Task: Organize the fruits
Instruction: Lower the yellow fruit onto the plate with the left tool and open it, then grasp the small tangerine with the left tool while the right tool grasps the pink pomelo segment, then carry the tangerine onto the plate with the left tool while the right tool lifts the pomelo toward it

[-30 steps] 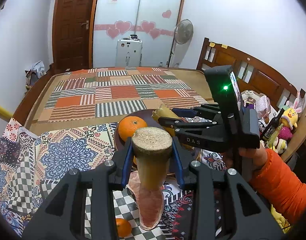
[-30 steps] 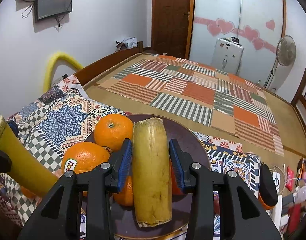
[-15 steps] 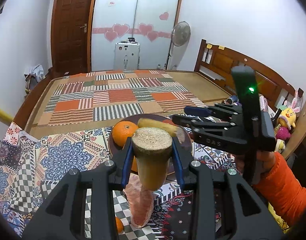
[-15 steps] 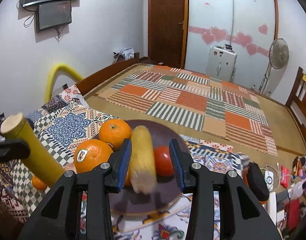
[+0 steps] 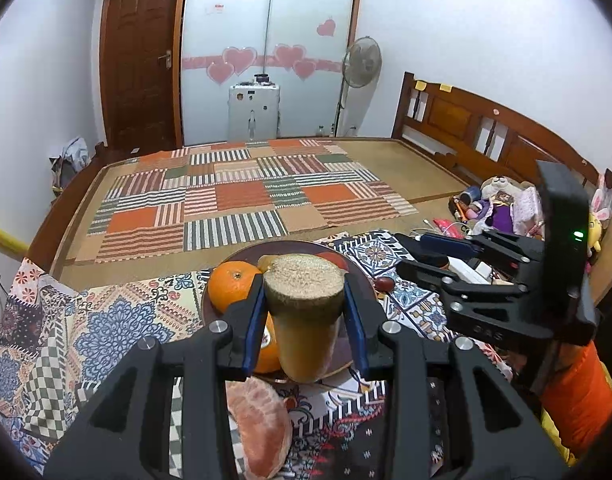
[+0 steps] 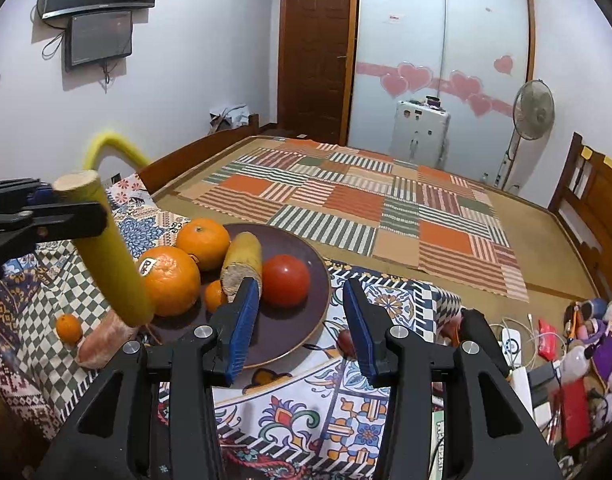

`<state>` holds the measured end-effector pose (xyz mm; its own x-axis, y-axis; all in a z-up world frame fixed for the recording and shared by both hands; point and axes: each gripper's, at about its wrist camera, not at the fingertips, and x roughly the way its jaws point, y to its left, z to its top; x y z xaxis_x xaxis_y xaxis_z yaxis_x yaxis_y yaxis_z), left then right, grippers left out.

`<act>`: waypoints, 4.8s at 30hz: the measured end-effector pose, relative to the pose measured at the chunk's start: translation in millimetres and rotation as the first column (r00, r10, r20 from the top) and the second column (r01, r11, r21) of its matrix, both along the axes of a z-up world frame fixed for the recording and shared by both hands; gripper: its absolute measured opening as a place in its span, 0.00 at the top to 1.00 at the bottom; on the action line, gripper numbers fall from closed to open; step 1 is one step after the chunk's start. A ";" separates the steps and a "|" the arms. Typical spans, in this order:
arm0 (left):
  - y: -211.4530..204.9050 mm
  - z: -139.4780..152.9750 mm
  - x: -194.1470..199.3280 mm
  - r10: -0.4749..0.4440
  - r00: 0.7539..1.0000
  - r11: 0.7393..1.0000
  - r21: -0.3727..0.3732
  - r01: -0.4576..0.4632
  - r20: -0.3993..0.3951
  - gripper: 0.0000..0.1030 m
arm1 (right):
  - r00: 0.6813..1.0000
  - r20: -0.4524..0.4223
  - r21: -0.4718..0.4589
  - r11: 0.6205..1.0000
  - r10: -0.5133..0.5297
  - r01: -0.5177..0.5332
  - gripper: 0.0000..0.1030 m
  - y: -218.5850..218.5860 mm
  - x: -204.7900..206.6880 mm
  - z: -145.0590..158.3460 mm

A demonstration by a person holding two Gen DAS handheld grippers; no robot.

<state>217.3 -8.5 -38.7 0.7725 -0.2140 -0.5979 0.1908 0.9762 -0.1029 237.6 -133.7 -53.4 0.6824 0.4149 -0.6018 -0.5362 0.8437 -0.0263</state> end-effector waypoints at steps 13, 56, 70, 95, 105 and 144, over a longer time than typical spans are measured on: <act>-15.3 -16.3 68.0 -0.001 0.998 1.000 -0.013 0.000 -0.069 0.65 | 1.000 0.011 0.052 0.999 -0.001 0.001 0.60 -10.6 8.1 -8.6; 13.9 15.6 2.7 0.074 0.997 0.991 0.106 -0.077 0.033 0.49 | 0.999 0.046 0.077 0.997 0.029 -0.032 0.60 0.3 -32.3 16.8; 61.6 -16.8 -70.6 0.115 0.993 0.985 0.133 -0.112 -0.014 0.44 | 0.996 -0.022 0.091 0.992 0.087 -0.085 0.50 37.6 -65.2 -3.0; 76.4 -113.8 -80.4 0.084 0.971 0.996 0.031 -0.079 -0.223 0.66 | 0.967 -0.214 0.096 0.988 0.140 -0.122 0.50 81.2 -73.2 -58.9; 94.9 -100.3 -94.9 0.109 0.981 0.994 -0.004 -0.111 -0.158 0.67 | 0.957 -0.245 0.063 0.988 0.154 -0.143 0.50 105.9 -65.4 -65.2; 93.0 -61.7 -128.5 0.129 0.990 0.991 -0.028 -0.131 -0.054 0.67 | 0.982 -0.162 0.040 0.995 0.093 -0.088 0.62 76.9 -89.2 -38.8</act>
